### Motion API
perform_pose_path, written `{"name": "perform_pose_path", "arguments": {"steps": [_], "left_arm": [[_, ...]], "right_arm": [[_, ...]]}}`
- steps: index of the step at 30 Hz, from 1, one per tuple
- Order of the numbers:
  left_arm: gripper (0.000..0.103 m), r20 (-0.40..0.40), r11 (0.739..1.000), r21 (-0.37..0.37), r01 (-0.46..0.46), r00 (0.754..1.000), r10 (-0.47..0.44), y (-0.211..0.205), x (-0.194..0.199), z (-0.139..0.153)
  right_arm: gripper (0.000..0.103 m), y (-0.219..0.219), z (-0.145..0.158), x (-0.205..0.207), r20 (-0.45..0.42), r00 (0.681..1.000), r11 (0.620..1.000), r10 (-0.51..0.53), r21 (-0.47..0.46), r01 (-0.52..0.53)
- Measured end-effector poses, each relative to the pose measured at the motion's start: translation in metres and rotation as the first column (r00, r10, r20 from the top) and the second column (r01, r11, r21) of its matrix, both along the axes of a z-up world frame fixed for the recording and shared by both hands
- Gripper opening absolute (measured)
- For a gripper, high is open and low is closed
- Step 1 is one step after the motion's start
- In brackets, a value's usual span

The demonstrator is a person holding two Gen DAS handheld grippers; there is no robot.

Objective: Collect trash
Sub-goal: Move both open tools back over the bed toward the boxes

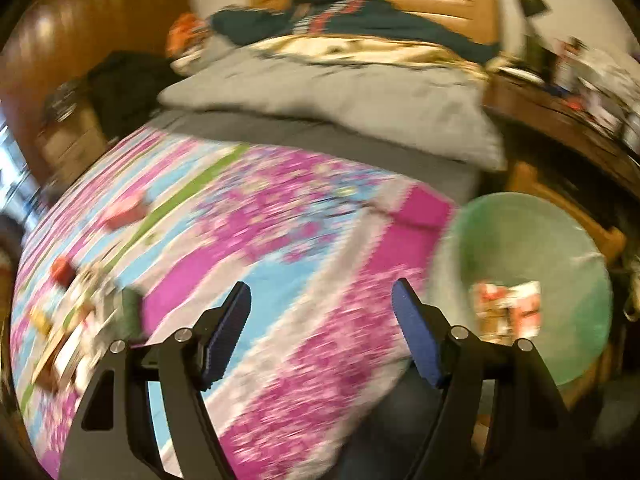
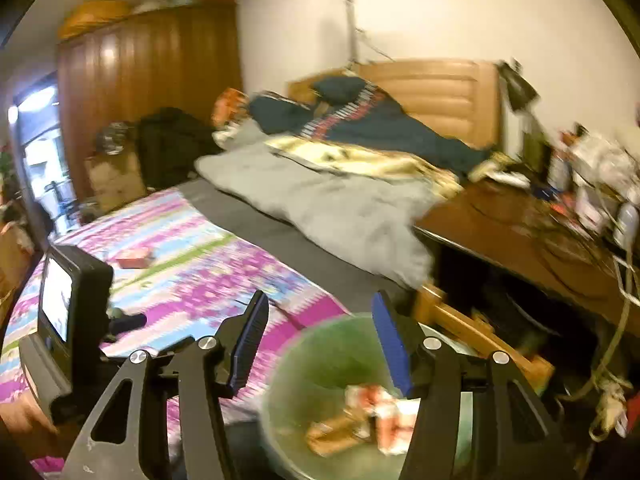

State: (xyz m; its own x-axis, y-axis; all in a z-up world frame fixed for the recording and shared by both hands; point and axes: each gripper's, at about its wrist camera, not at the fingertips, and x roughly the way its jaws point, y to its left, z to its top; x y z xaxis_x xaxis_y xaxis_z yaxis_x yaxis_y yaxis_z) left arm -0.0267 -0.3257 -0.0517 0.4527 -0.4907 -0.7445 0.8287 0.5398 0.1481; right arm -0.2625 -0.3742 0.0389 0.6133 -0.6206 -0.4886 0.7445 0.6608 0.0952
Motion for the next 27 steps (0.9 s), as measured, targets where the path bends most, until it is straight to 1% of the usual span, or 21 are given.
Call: {"name": "perform_pose_path", "arguments": {"steps": [2, 4, 5, 8, 11, 14, 15, 16, 18, 19, 20, 21, 22, 23, 25, 26, 27], "left_arm": [[0.070, -0.002, 0.998, -0.003, -0.066, 0.998, 0.066, 0.020, 0.017, -0.001], [0.070, 0.003, 0.988, -0.013, -0.152, 0.988, 0.152, 0.048, 0.037, -0.002], [0.070, 0.007, 0.983, -0.015, -0.181, 0.983, 0.181, 0.058, 0.043, -0.002], [0.070, -0.003, 0.956, -0.022, -0.294, 0.956, 0.294, 0.100, 0.072, -0.004], [0.070, -0.007, 0.928, -0.022, -0.373, 0.928, 0.373, 0.137, 0.091, -0.009], [0.070, -0.038, 0.883, -0.021, -0.469, 0.883, 0.468, 0.182, 0.113, -0.015], [0.070, -0.048, 0.861, -0.019, -0.509, 0.860, 0.507, 0.201, 0.122, -0.017], [0.070, -0.052, 0.845, -0.017, -0.534, 0.845, 0.532, 0.213, 0.128, -0.019], [0.070, -0.048, 0.819, -0.011, -0.574, 0.818, 0.573, 0.244, 0.141, -0.023], [0.070, -0.038, 0.815, -0.007, -0.580, 0.814, 0.579, 0.256, 0.148, -0.024], [0.070, -0.023, 0.818, 0.001, -0.576, 0.818, 0.575, 0.267, 0.154, -0.025], [0.070, 0.001, 0.830, 0.019, -0.557, 0.831, 0.557, 0.279, 0.164, -0.026], [0.070, 0.026, 0.849, 0.040, -0.527, 0.850, 0.526, 0.290, 0.176, -0.026], [0.070, 0.057, 0.870, 0.068, -0.488, 0.873, 0.485, 0.299, 0.189, -0.026], [0.070, 0.140, 0.902, 0.130, -0.412, 0.908, 0.394, 0.306, 0.213, -0.027], [0.070, 0.156, 0.918, 0.168, -0.360, 0.929, 0.336, 0.309, 0.227, -0.029], [0.070, 0.167, 0.925, 0.200, -0.323, 0.942, 0.292, 0.310, 0.240, -0.031]], "right_arm": [[0.056, 0.014, 0.002, 0.023, 0.018, 0.998, 0.998, 0.062, -0.007, -0.062], [0.056, 0.027, 0.000, 0.051, 0.011, 0.992, 0.992, 0.129, -0.003, -0.129], [0.056, 0.035, -0.002, 0.062, 0.008, 0.987, 0.987, 0.161, 0.002, -0.161], [0.056, 0.054, -0.008, 0.095, -0.012, 0.969, 0.969, 0.248, 0.022, -0.247], [0.056, 0.074, -0.017, 0.129, -0.042, 0.940, 0.941, 0.337, 0.049, -0.335], [0.056, 0.097, -0.026, 0.164, -0.075, 0.905, 0.907, 0.420, 0.073, -0.415], [0.056, 0.104, -0.031, 0.178, -0.084, 0.889, 0.891, 0.451, 0.094, -0.444], [0.056, 0.110, -0.035, 0.189, -0.091, 0.875, 0.878, 0.475, 0.112, -0.465], [0.056, 0.123, -0.043, 0.210, -0.106, 0.850, 0.854, 0.516, 0.144, -0.500], [0.056, 0.128, -0.047, 0.218, -0.111, 0.841, 0.845, 0.529, 0.156, -0.511], [0.057, 0.132, -0.049, 0.227, -0.115, 0.831, 0.835, 0.544, 0.169, -0.523], [0.059, 0.135, -0.052, 0.234, -0.118, 0.822, 0.826, 0.557, 0.180, -0.534], [0.061, 0.139, -0.053, 0.240, -0.117, 0.813, 0.817, 0.570, 0.187, -0.545], [0.064, 0.140, -0.053, 0.244, -0.115, 0.809, 0.812, 0.577, 0.189, -0.552], [0.066, 0.147, -0.055, 0.251, -0.119, 0.798, 0.803, 0.590, 0.191, -0.565], [0.066, 0.150, -0.058, 0.254, -0.126, 0.794, 0.800, 0.595, 0.195, -0.568], [0.066, 0.150, -0.060, 0.256, -0.136, 0.790, 0.798, 0.598, 0.201, -0.569]]}}
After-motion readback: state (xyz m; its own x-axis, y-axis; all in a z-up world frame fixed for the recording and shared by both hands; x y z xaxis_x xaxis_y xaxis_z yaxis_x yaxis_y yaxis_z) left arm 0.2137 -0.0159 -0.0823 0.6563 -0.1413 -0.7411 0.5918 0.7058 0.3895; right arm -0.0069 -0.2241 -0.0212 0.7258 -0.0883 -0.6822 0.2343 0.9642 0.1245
